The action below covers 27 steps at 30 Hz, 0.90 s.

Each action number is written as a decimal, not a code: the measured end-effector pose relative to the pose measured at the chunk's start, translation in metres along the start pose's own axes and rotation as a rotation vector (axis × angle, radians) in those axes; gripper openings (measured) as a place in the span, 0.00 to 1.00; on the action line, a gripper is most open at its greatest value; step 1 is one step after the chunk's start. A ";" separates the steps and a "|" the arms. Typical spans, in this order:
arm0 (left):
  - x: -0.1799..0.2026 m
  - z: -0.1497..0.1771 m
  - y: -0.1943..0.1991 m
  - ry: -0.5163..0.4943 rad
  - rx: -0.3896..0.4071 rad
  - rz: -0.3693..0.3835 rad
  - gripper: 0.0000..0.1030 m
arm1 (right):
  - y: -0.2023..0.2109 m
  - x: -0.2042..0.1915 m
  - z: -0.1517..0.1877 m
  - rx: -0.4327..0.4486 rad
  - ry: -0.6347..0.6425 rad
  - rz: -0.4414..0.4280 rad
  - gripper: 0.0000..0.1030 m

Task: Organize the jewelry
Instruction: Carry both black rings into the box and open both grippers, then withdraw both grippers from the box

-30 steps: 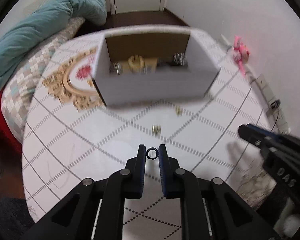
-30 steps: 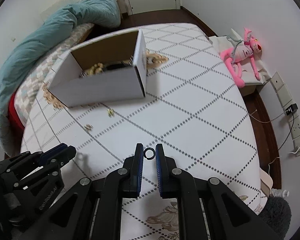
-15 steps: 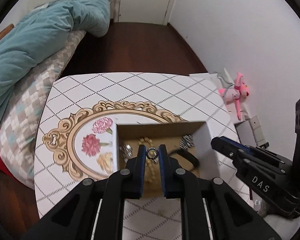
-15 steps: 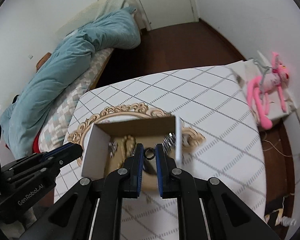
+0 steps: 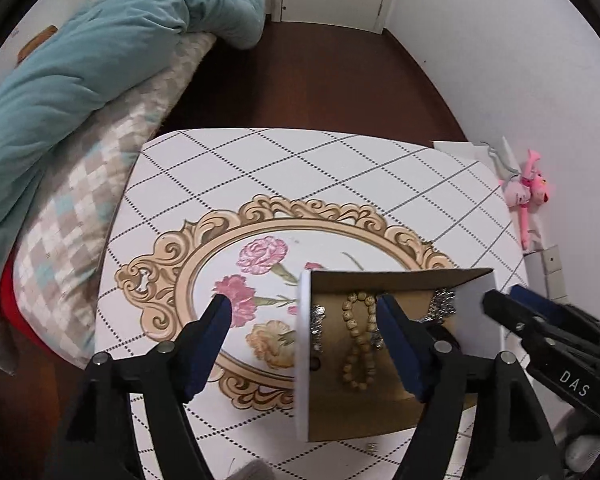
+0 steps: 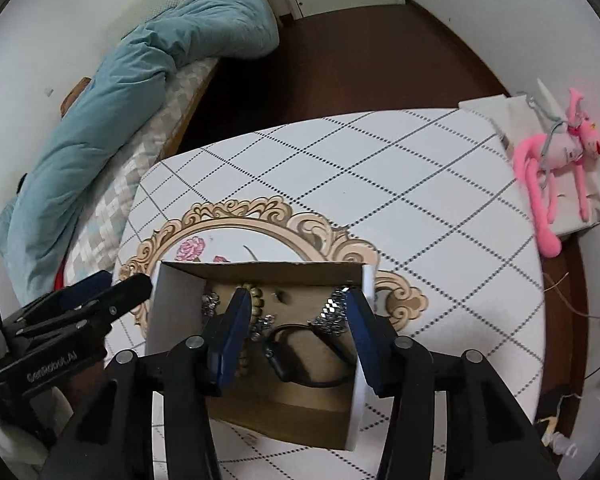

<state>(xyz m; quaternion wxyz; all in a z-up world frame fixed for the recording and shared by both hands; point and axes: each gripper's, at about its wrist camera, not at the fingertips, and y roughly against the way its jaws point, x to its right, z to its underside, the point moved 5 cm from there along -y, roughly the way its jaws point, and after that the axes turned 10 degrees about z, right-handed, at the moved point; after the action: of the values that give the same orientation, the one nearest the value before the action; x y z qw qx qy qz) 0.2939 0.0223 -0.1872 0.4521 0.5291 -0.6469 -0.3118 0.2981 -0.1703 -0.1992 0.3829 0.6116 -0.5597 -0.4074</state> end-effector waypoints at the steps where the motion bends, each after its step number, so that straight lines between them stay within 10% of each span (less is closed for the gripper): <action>1: 0.000 0.002 0.001 -0.005 0.008 -0.012 0.90 | 0.002 0.001 0.001 0.007 0.010 0.027 0.56; 5: 0.000 0.016 0.002 -0.045 0.044 -0.058 0.99 | 0.002 0.007 0.016 0.025 0.059 0.200 1.00; 27: 0.009 0.057 0.074 -0.058 0.191 -0.127 1.00 | 0.092 0.018 0.063 0.189 0.003 0.252 1.00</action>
<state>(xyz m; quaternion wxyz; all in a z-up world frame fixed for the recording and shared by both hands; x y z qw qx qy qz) 0.2115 0.0272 -0.1424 0.3602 0.6004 -0.6517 -0.2916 0.2060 -0.1959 -0.1393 0.3725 0.5706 -0.6672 -0.3007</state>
